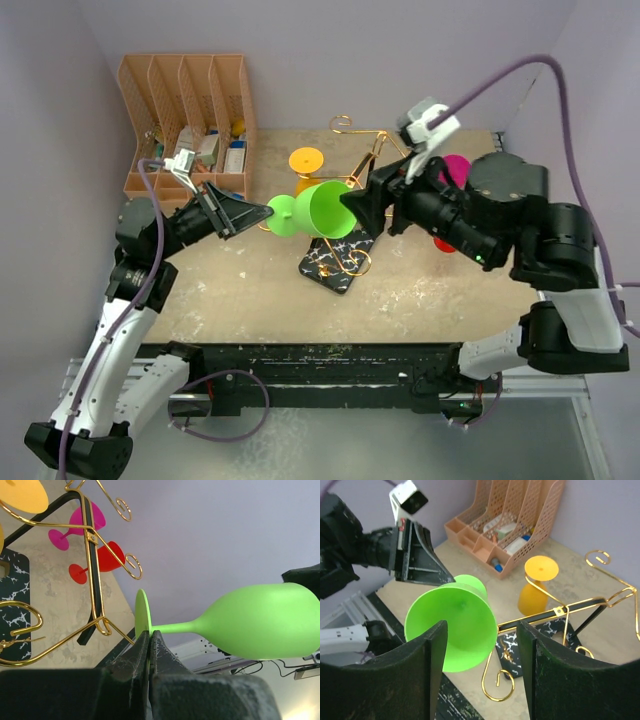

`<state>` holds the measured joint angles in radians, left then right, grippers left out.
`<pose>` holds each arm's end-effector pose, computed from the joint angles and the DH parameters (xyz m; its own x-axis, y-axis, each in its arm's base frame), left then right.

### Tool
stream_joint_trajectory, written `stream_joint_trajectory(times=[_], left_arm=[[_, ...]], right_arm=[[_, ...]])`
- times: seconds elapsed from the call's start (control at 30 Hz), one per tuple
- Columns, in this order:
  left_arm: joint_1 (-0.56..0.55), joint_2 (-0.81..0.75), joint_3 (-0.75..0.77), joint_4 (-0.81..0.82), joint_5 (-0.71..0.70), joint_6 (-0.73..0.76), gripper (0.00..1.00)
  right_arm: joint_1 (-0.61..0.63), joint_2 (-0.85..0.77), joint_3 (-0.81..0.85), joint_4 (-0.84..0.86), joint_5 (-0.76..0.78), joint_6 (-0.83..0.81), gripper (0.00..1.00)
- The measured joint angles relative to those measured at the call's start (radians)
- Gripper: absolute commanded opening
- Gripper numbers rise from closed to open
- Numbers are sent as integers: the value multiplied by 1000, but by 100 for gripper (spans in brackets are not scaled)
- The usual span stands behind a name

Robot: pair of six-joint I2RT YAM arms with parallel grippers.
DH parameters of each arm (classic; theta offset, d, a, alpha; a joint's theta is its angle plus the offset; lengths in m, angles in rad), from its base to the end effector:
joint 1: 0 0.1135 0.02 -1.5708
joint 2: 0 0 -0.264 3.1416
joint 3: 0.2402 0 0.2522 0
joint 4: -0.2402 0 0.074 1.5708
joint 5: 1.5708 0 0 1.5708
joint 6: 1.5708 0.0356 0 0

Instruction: Take the wine glass off the wine glass rack

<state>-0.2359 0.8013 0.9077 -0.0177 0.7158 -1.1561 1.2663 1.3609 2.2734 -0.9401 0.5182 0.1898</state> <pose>0.1637 -0.0634 0.3977 -0.7084 -0.5400 -0.4545 0.4060 0.2151 -0.8882 0.0685 0.1591 0.5993 -0.1365 0.1124 -0.9842 -0.6665 0.7246 0.1752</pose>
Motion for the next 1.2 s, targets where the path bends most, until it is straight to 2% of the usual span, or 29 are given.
stream_joint_trajectory(times=[0.3, 0.33, 0.43, 0.47, 0.53, 0.57, 0.67, 0.77, 0.9, 1.2], left_arm=[[0, -5, 34, -33, 0, 35, 0], [0, -6, 36, -34, 0, 36, 0], [0, -10, 40, -37, 0, 42, 0], [0, -10, 42, -38, 0, 42, 0], [0, -10, 48, -44, -1, 43, 0], [0, -9, 51, -50, -2, 44, 4], [0, -5, 63, -62, -7, 56, 39], [0, 5, 94, -93, -18, 92, 59], [0, 6, 151, -182, -77, 171, 63], [0, -31, 208, -380, -261, 377, 63]], right_arm=[[-72, 59, -29, -54, -98, 15, 56], [-79, 58, -34, -53, -101, 15, 48], [-97, 57, -46, -53, -120, 13, 2], [-102, 57, -49, -53, -126, 12, 0], [-114, 57, -53, -54, -144, 17, 0], [-119, 57, -53, -53, -148, 17, 0], [-138, 55, -58, -49, -163, 19, 0], [-183, 50, -59, -48, -160, 21, 0], [-327, 34, -58, -31, -138, 20, 0], [-714, 32, -23, 45, -131, 29, 0]])
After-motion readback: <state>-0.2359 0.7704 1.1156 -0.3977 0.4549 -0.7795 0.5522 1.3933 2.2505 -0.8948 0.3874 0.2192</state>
